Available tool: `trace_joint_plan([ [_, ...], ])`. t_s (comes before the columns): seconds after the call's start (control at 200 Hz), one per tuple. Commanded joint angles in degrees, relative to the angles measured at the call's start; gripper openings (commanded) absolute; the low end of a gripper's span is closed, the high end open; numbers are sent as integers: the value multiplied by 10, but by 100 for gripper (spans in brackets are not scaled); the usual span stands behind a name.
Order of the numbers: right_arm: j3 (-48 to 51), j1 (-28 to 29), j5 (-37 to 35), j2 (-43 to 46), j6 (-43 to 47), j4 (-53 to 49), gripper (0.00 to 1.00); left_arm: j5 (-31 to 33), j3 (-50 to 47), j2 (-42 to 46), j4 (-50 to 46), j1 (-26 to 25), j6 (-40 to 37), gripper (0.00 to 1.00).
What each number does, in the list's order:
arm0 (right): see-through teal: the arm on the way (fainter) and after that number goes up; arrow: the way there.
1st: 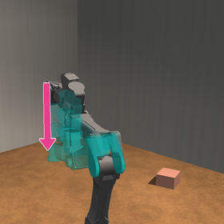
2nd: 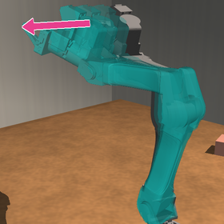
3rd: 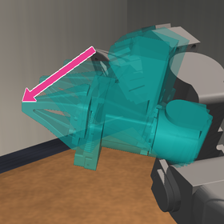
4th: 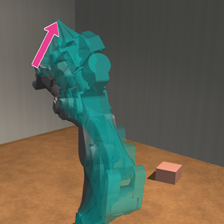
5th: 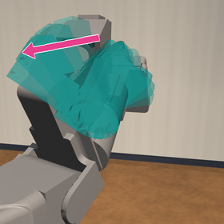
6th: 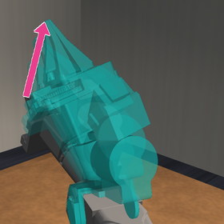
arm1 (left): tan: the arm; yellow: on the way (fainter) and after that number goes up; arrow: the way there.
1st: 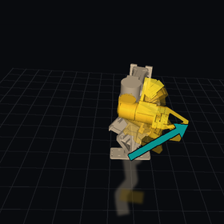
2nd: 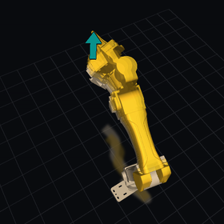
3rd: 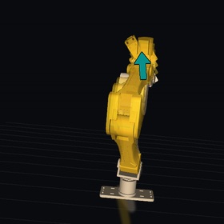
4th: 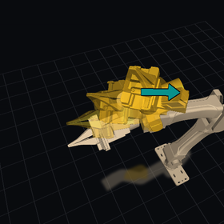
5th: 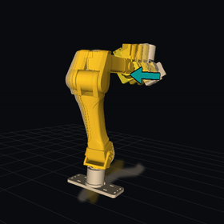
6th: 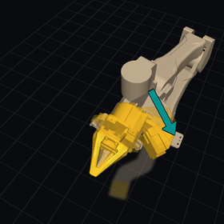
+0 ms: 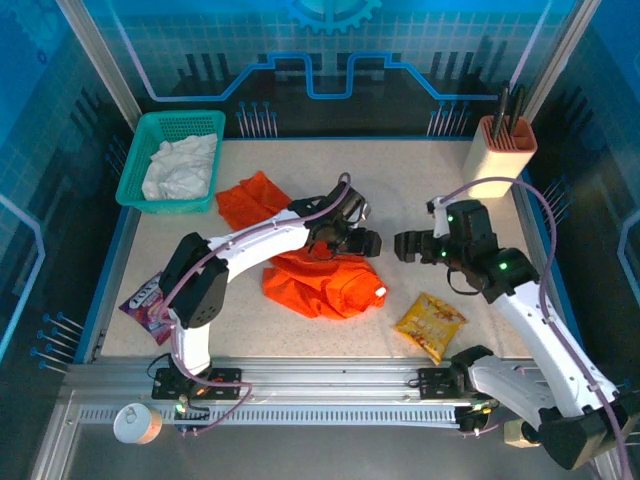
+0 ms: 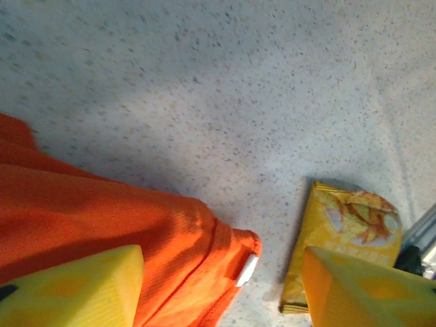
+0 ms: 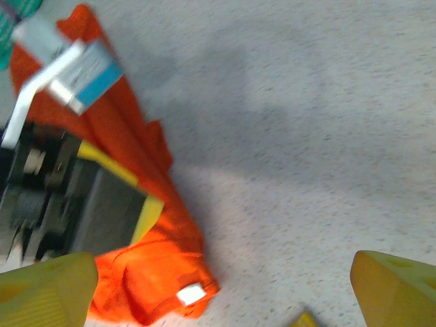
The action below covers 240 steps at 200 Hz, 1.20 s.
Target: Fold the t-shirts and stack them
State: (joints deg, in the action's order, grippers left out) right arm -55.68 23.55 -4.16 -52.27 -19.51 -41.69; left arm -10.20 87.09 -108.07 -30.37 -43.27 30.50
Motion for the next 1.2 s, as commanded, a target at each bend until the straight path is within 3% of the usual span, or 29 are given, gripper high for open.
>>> trace_joint_plan([
  [0.0, 23, 103, -38, 0, -36, -15, 94, 89, -3, 79, -43, 19, -25, 67],
  [0.12, 36, 239, -86, -52, -56, 19, 91, 151, -42, 159, -87, 69, -12, 70],
  [0.23, 26, 360, -116, -149, -41, 67, 91, 163, -94, 244, -111, 141, 2, 73],
  [0.285, 7, 407, -131, -208, -24, 84, 90, 162, -117, 282, -124, 177, 3, 75],
  [0.315, -7, 426, -138, -243, -14, 89, 88, 163, -127, 302, -132, 194, 2, 82],
  [0.385, -47, 457, -147, -324, 8, 91, 84, 166, -147, 340, -152, 228, -3, 84],
  [0.54, -134, 466, -156, -466, 28, 75, 76, 159, -185, 396, -170, 273, -9, 86],
  [0.776, -221, 450, -133, -586, 53, 54, 67, 139, -213, 403, -162, 285, -10, 85],
  [1.061, -261, 424, -94, -657, 39, 48, 54, 129, -217, 389, -151, 289, -14, 85],
  [1.196, -254, 396, -61, -655, 29, 65, 36, 127, -218, 393, -153, 289, -14, 84],
])
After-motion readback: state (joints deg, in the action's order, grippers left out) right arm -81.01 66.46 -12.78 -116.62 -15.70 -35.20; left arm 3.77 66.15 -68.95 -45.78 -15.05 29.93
